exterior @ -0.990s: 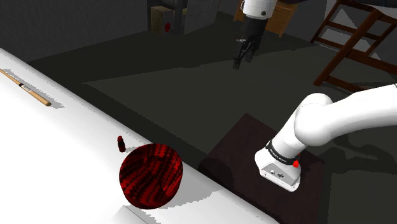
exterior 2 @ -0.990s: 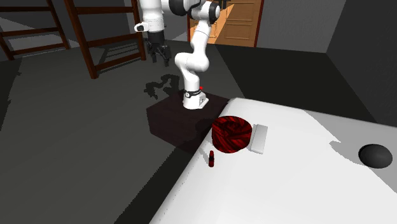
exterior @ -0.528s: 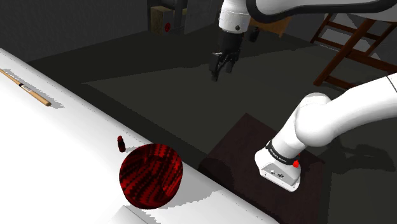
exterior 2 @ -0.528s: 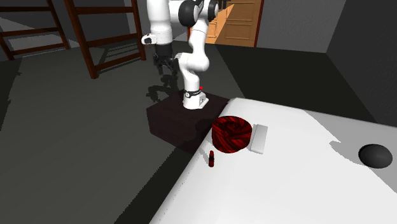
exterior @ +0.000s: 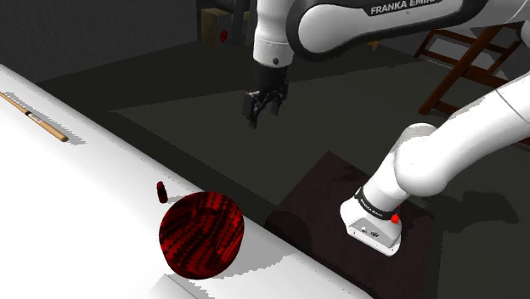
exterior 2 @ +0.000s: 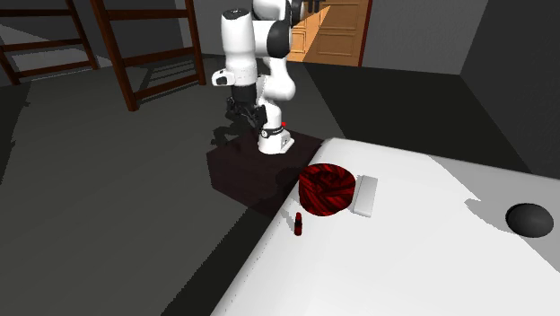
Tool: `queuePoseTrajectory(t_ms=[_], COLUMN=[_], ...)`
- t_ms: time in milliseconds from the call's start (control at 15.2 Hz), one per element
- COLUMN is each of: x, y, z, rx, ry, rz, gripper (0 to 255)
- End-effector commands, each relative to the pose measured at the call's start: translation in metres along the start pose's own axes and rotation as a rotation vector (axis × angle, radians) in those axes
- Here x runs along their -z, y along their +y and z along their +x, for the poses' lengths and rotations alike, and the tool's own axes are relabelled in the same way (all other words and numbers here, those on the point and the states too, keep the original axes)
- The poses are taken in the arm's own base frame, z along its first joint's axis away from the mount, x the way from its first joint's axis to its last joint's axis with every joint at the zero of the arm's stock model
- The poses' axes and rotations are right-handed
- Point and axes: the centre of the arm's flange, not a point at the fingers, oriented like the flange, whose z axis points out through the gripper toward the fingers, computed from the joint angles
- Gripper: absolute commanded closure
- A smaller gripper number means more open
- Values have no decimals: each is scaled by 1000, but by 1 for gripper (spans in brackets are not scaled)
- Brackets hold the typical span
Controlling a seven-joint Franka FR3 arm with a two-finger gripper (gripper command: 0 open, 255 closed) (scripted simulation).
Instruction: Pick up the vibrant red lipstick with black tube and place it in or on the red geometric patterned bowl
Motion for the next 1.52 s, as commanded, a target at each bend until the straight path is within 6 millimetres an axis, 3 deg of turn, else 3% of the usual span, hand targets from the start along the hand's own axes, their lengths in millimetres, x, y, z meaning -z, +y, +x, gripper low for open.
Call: queuePoseTrajectory(t_ms=[0, 1452], x=[-11, -123], y=[-24, -270], z=[8, 98], rx=[4, 56], ry=[5, 47], rz=[4, 27], gripper=[0, 0])
